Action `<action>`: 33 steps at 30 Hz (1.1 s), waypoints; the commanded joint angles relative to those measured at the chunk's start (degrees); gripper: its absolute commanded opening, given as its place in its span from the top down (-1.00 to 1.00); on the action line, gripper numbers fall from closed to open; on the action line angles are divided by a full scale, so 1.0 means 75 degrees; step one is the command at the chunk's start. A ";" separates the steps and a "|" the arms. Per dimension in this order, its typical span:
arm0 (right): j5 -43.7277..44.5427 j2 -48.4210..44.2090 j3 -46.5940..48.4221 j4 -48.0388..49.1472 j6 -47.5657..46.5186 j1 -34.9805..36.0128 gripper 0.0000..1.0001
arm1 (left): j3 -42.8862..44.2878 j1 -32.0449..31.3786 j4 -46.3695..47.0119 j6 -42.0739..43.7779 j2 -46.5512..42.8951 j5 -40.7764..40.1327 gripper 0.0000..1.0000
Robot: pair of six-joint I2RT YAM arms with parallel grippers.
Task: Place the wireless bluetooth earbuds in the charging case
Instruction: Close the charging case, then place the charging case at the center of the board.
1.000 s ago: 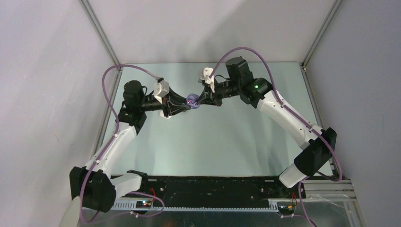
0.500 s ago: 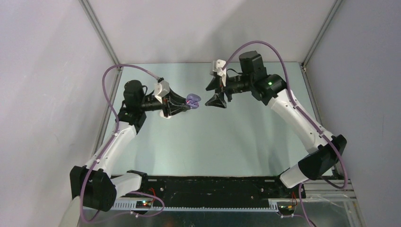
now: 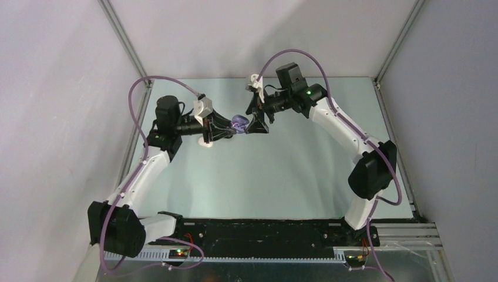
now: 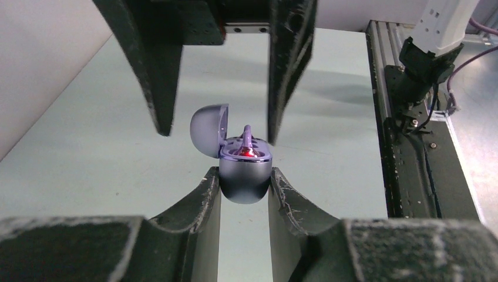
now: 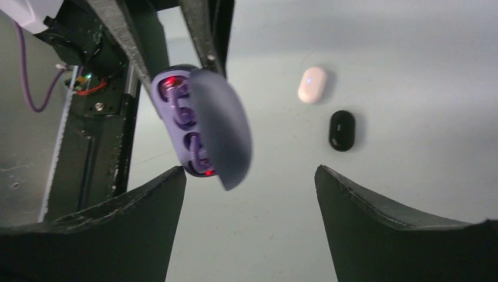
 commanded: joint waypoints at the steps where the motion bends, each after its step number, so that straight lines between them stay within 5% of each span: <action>1: -0.0541 -0.0099 0.0529 -0.0600 -0.0145 0.0149 -0.72 | 0.0162 -0.0006 0.0903 -0.0798 0.0177 -0.0453 1.00; 7: 0.0695 -0.0963 -0.0757 0.0224 -0.0237 0.0449 -0.76 | 0.0146 -0.0007 0.2247 -0.3458 0.0559 -0.1585 1.00; 15: 0.3261 -0.1340 -0.1617 0.1253 0.0503 0.0297 -0.81 | -0.0087 0.0012 0.2253 -0.3961 0.0872 -0.1811 1.00; 24: 0.2443 -0.1933 -0.2729 0.0890 0.1783 -0.1307 -0.98 | -0.1023 -0.0350 0.2097 -0.3913 0.1977 -0.1843 1.00; 29: 0.2342 -0.2168 -0.3221 0.0563 0.2214 -0.1914 -0.99 | 0.0289 -0.0841 -0.0118 -0.2835 0.3568 -0.1003 1.00; 33: 0.2187 -0.2136 -0.3308 0.0489 0.2057 -0.1990 -0.99 | 0.1358 -0.1380 -0.1757 -0.2322 0.4690 -0.1443 1.00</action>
